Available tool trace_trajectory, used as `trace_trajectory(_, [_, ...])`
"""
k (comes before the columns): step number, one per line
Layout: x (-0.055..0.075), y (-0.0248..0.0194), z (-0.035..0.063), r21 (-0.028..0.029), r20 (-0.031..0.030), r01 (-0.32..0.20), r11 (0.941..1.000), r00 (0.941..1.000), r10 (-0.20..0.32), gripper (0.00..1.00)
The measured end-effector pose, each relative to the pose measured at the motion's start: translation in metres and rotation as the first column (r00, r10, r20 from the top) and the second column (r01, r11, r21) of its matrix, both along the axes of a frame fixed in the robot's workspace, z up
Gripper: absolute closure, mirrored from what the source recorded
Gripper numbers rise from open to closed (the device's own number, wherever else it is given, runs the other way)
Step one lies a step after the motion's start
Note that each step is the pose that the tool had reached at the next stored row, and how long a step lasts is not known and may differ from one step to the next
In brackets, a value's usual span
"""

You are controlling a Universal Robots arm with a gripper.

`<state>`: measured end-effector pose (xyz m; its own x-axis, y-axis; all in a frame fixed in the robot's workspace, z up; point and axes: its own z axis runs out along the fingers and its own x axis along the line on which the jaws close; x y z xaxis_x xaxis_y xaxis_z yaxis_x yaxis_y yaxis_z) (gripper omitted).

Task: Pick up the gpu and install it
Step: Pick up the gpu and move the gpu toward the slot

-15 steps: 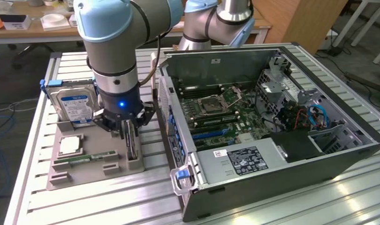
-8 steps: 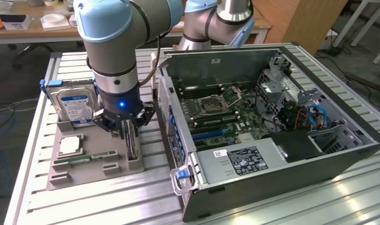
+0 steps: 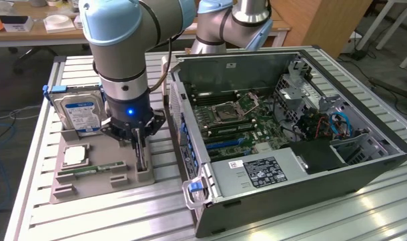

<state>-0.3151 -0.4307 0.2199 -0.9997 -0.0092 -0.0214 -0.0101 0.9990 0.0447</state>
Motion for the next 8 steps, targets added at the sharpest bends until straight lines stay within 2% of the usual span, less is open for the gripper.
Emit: trace_trajectory(8, [0.0,0.0,0.0,0.0001,0.0,0.0,1.0,1.0,0.0,0.73])
